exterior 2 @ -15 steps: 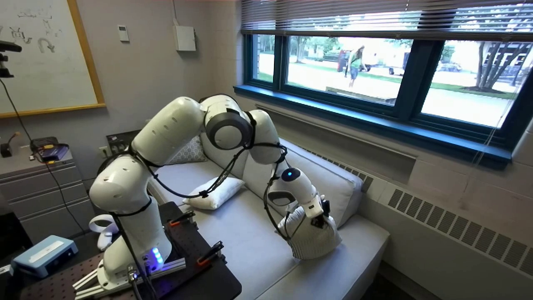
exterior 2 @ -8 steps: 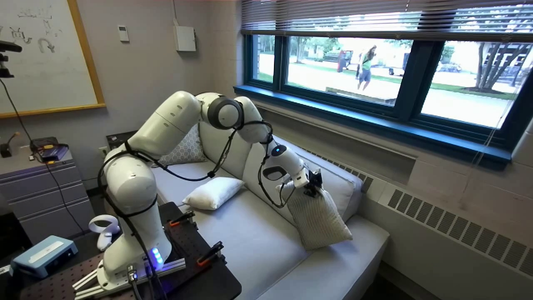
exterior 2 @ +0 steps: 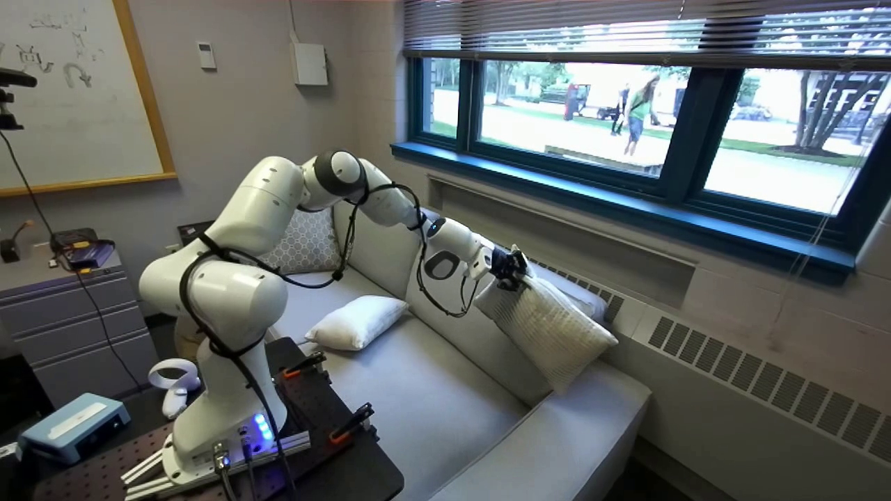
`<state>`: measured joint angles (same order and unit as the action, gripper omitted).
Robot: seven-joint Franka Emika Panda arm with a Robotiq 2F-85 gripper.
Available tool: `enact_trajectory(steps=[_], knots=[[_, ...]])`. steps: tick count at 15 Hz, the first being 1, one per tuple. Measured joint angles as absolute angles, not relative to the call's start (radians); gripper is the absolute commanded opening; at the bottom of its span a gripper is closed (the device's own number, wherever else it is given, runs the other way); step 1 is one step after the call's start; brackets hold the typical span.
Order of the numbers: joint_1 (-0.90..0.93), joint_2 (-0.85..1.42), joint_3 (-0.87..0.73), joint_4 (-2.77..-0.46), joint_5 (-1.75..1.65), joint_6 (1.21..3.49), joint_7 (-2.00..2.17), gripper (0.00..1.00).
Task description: Set the striped pillows against the armrest
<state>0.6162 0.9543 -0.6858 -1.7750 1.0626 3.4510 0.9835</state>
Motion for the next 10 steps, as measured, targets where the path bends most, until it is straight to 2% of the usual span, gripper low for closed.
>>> enact_trajectory(steps=[2,5,10], knots=[[0.677,1.007,-0.710,-1.778,1.081,3.451,1.094,0.10],[0.695,1.051,-0.663,-1.768,1.024,3.452,1.265,0.10],[0.656,1.055,-0.555,-1.693,0.669,3.452,1.491,0.09]])
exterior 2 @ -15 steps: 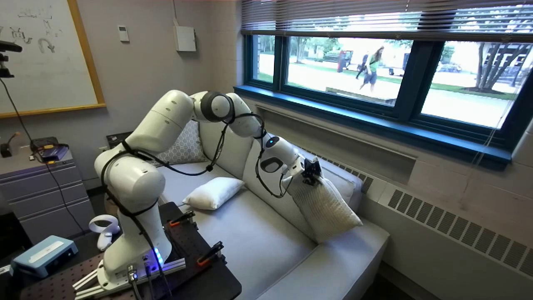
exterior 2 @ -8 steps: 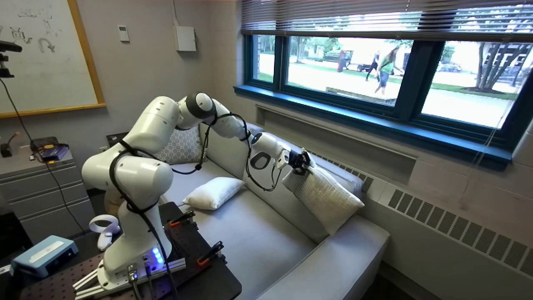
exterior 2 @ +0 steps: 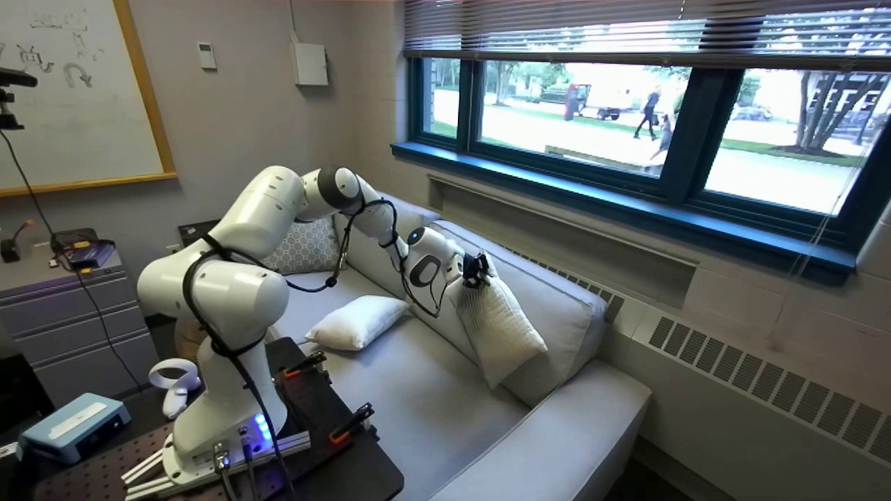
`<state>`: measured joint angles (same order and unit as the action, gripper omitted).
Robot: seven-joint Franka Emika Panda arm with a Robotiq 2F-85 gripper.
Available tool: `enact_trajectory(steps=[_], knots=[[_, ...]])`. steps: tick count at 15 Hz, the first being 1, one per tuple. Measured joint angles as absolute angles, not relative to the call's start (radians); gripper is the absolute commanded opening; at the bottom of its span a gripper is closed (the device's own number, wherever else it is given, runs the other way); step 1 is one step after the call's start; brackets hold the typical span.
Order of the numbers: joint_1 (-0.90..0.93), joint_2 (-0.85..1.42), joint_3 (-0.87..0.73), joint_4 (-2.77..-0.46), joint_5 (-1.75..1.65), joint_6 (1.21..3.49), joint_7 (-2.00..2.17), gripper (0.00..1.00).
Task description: Set the striped pillows against the armrest
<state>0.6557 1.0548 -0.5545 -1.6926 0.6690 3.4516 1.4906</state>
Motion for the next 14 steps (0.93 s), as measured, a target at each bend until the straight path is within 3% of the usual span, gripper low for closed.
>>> enact_trajectory(steps=[5,14], knots=[[0.455,1.053,-0.383,-1.568,0.297,3.453,1.515,0.09],[-0.223,1.103,0.284,-1.449,-0.481,3.451,1.476,0.08]])
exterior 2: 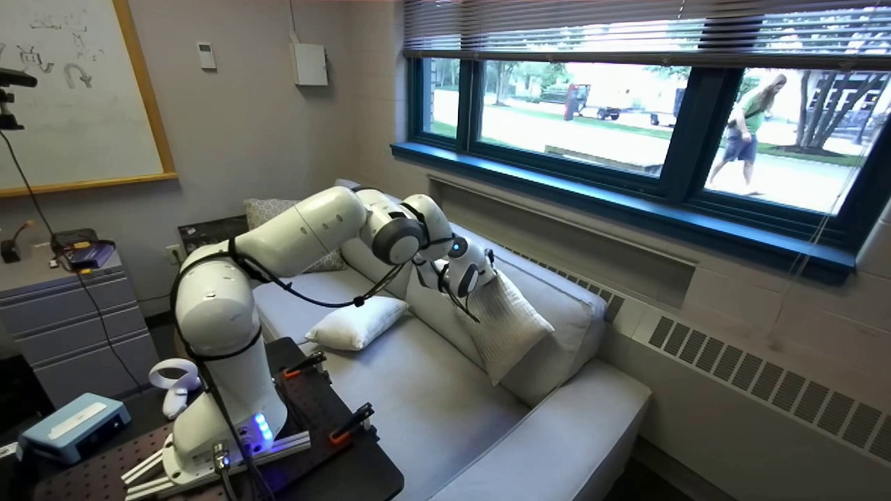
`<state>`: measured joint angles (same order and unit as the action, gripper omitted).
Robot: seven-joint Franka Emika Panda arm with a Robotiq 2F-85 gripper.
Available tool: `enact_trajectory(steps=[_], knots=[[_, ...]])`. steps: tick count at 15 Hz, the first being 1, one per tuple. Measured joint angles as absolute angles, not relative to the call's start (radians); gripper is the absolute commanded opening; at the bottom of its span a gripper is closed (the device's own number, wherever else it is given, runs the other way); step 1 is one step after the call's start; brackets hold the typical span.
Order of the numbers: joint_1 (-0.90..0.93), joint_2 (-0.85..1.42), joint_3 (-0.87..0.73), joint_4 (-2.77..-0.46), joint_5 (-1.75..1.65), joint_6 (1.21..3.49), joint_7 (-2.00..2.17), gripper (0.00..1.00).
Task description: Set the striped pillows against the armrest
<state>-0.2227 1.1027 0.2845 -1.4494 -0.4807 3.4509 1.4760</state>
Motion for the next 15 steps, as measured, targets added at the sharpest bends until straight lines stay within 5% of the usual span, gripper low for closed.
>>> enact_trajectory(steps=[7,15], knots=[[-0.732,1.274,0.667,-1.598,-0.927,3.452,1.426,0.08],[-1.176,1.389,0.664,-1.876,-1.168,3.452,1.277,0.08]])
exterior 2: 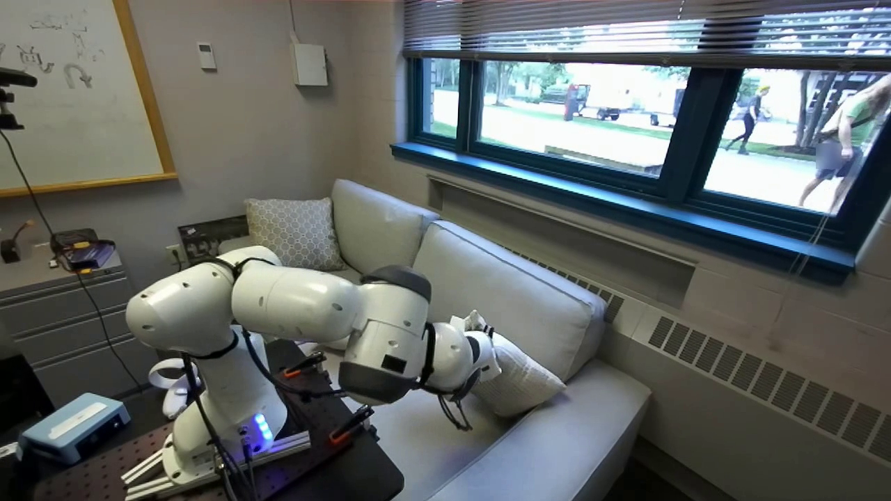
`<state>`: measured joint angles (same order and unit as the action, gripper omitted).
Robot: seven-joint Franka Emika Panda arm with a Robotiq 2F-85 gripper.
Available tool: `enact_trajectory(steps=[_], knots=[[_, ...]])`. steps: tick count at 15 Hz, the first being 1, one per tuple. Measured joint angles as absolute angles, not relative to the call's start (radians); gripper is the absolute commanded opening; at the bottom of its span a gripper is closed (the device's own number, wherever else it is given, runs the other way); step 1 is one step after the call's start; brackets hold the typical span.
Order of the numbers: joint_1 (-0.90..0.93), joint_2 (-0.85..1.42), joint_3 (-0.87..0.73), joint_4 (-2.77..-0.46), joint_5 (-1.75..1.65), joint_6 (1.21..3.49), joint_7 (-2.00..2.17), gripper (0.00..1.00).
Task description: Set the striped pillows against the armrest
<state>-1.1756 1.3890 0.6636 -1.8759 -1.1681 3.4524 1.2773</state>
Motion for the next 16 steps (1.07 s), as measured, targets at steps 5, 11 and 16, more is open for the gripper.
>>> enact_trajectory(steps=[5,11,16], knots=[[-1.425,1.393,0.556,-2.059,-1.282,3.452,1.149,0.08],[-1.489,1.351,0.489,-2.088,-1.186,3.450,1.028,0.43],[-1.459,1.205,0.449,-2.091,-0.785,3.455,0.811,0.79]])
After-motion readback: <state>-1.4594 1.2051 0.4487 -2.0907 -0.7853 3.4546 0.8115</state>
